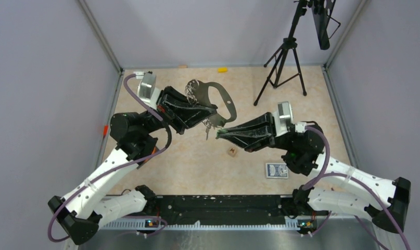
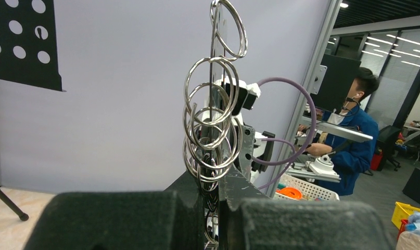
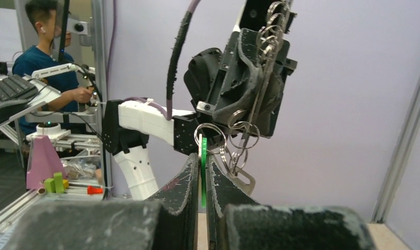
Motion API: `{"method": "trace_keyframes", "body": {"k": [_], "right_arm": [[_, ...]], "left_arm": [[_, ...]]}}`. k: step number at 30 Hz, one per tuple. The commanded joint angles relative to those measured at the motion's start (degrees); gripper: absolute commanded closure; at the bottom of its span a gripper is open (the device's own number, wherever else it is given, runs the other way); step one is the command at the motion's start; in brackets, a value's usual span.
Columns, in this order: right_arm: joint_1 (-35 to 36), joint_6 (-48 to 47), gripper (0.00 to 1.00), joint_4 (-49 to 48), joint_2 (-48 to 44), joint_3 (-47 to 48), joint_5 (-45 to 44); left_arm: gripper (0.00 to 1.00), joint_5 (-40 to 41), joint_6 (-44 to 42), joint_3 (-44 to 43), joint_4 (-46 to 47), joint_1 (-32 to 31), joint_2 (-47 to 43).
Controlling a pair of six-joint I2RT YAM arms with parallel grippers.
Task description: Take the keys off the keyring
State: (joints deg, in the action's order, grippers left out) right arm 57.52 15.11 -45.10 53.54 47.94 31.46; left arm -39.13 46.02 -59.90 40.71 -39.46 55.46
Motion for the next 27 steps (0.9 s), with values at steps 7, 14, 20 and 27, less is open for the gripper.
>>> {"method": "trace_keyframes", "body": {"k": [7, 14, 20, 27], "right_arm": [[-0.3, 3.1, 1.0, 3.9, -1.7, 3.2, -7.5], [-0.2, 1.6, 1.0, -0.3, -1.5, 0.2, -2.8], [-0.3, 0.9, 1.0, -1.6, -1.6, -1.2, 0.0], [-0.3, 0.5, 1.0, -3.1, -2.1, -2.8, 1.2]], "left_arm": [[1.0, -2.0, -1.8, 0.3, -0.6, 0.2, -1.6], [1.0, -1.3, -1.6, 0.1, -0.6, 0.2, -2.1], [1.0, -0.9, -1.3, -0.2, 0.2, 0.2, -2.2], [1.0, -1.0, -1.1, -0.5, 0.5, 0.1, -2.2]]}}
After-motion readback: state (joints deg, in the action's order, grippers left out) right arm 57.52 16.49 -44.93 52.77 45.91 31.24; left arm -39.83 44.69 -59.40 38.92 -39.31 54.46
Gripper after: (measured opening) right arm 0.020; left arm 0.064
